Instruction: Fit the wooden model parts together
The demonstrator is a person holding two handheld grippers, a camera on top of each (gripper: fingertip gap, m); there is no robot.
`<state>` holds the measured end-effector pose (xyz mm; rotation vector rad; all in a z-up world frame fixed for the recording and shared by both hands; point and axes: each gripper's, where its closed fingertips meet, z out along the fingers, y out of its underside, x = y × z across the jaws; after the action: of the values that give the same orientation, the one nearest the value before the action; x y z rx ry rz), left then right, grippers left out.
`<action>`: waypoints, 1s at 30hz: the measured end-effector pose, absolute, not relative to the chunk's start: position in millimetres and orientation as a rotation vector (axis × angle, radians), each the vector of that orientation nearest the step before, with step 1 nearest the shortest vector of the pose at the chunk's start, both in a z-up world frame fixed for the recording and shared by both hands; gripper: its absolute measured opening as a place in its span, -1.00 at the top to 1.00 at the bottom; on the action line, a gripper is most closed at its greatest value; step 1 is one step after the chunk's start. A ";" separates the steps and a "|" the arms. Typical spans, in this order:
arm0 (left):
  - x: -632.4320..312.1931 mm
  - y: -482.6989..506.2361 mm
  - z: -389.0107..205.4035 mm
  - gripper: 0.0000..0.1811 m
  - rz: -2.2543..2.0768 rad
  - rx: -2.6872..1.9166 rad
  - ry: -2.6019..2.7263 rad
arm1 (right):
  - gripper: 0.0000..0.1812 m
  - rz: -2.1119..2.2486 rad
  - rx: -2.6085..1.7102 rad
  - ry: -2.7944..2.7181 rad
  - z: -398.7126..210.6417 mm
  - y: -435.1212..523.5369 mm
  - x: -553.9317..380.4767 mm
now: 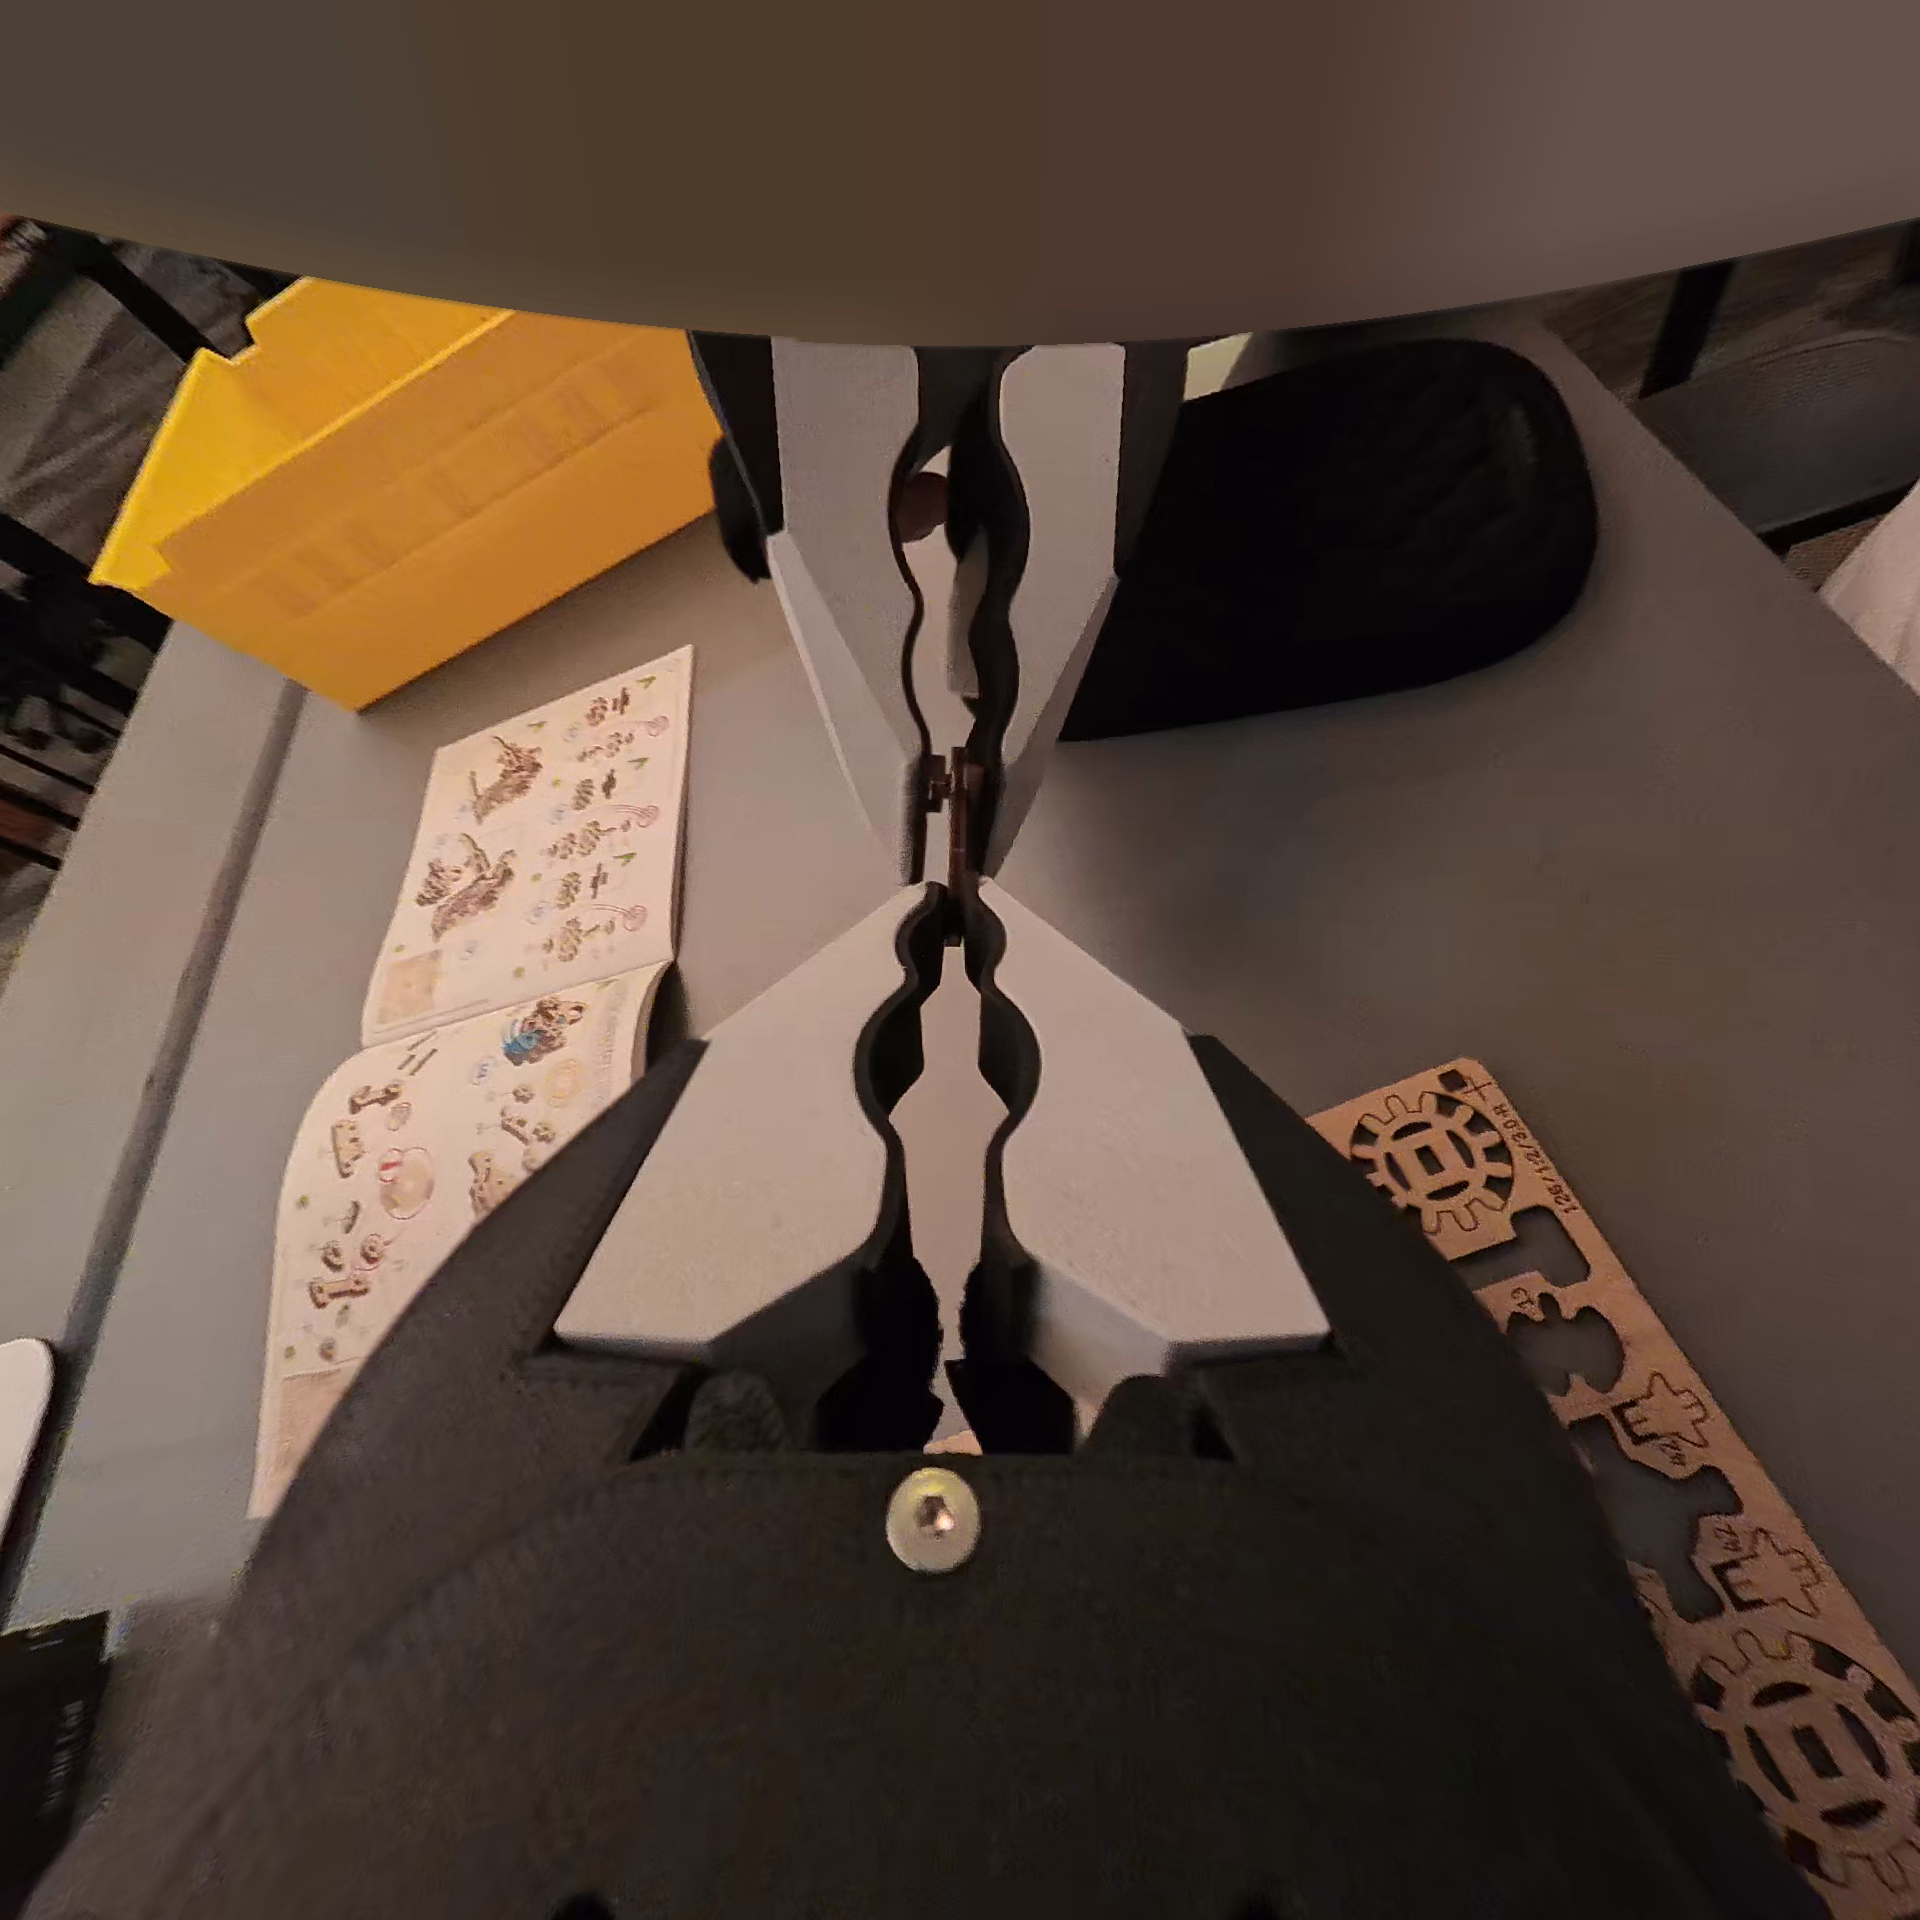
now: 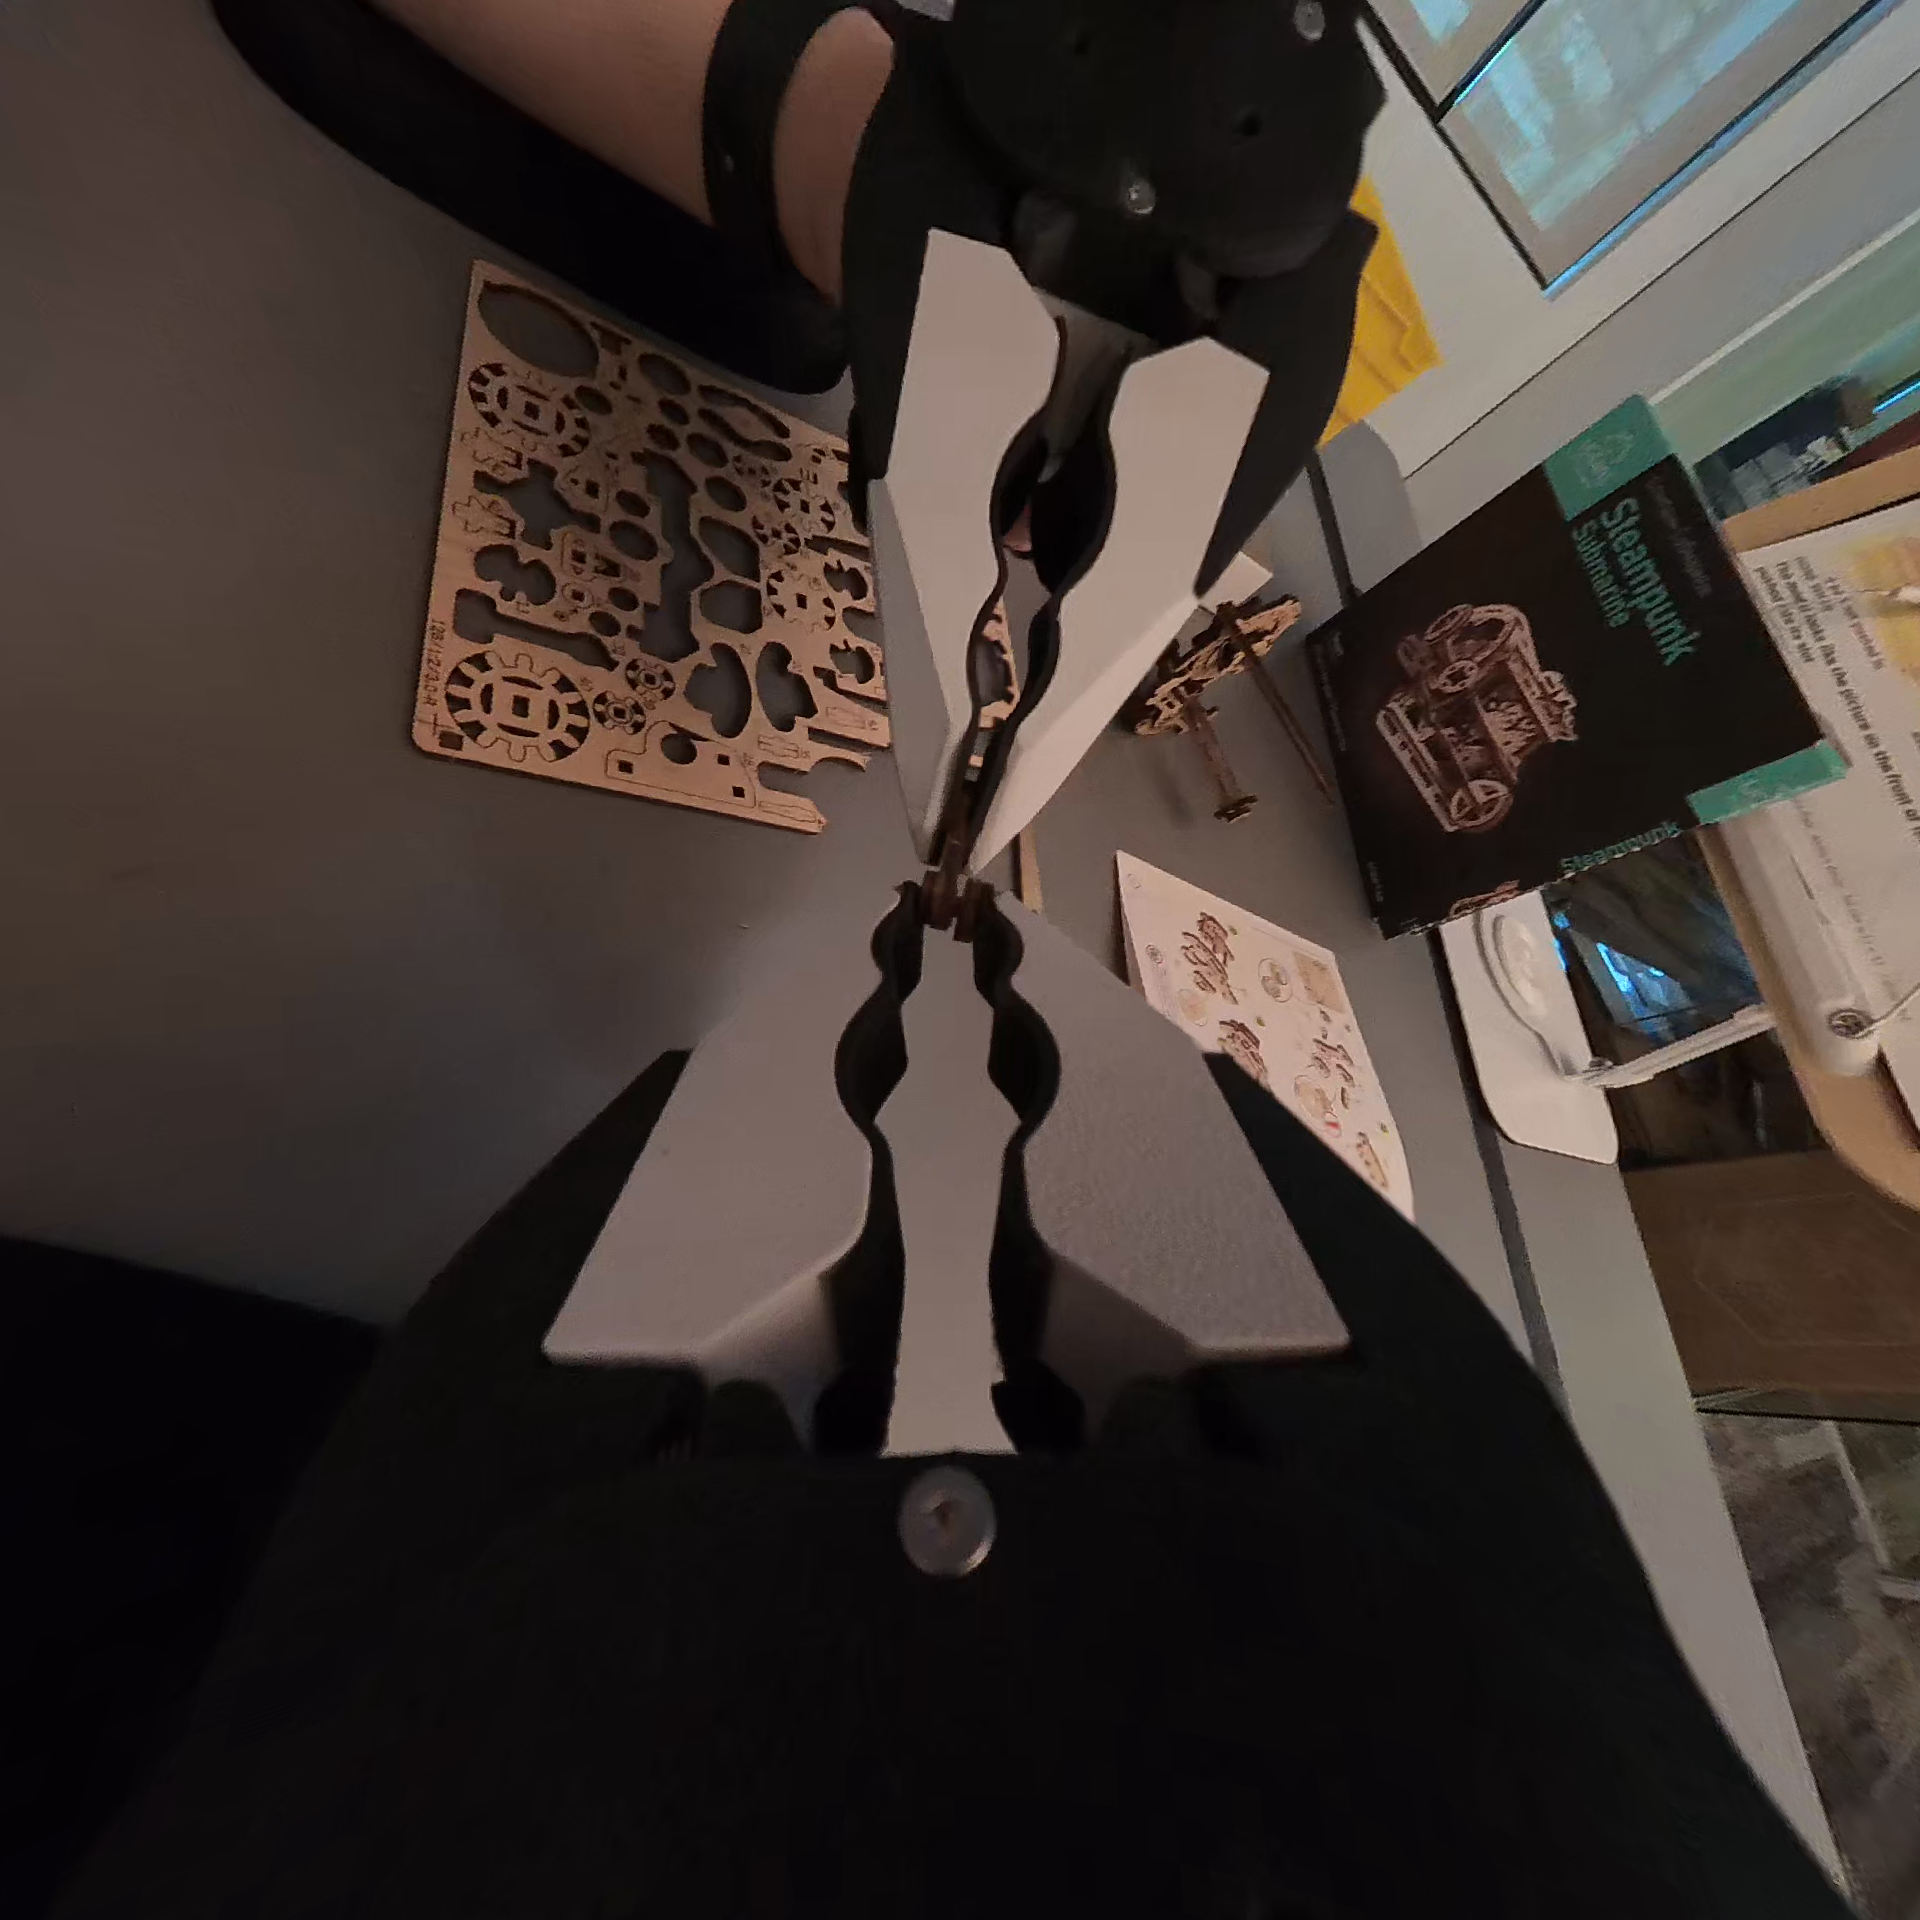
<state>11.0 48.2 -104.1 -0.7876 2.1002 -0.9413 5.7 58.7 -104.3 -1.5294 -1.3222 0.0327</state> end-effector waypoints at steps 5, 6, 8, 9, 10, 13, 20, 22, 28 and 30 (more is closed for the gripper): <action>11.7 53.6 -104.5 1.00 -0.914 -0.793 2.087 | 0.92 0.048 -1.549 -1.275 -104.2 64.7 6.7; 12.9 55.4 -102.4 1.00 -0.902 -0.791 2.066 | 0.91 0.093 -1.567 -1.234 -101.6 66.6 7.7; 16.2 61.9 -98.1 1.00 -0.870 -0.810 2.018 | 0.78 0.148 -1.585 -1.191 -96.8 67.9 10.0; 16.0 63.9 -99.0 1.00 -0.857 -0.816 2.018 | 0.78 0.148 -1.562 -1.179 -92.2 67.7 10.4; 16.5 66.1 -99.4 1.00 -0.849 -0.826 2.013 | 0.78 0.130 -1.532 -1.186 -88.8 66.8 10.5; 16.1 64.4 -100.6 1.00 -0.877 -0.848 2.024 | 0.86 0.004 -1.513 -1.255 -92.1 66.7 16.3; 12.0 58.0 -123.6 1.00 -0.892 -0.917 2.153 | 0.93 0.105 -1.615 -1.348 -114.2 57.4 18.7; 12.8 58.5 -126.7 1.00 -0.872 -0.922 2.158 | 0.91 0.191 -1.644 -1.321 -116.2 56.3 17.7; 12.1 58.0 -127.6 1.00 -0.872 -0.925 2.166 | 0.92 0.382 -1.685 -1.248 -115.3 54.5 16.6; 11.3 56.1 -128.8 0.99 -0.878 -0.918 2.175 | 0.92 0.414 -1.689 -1.248 -115.8 52.5 15.4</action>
<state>11.3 56.1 -128.8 -0.9180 2.1745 -0.8785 15.4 52.5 -115.8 -1.6894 -1.2483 0.4139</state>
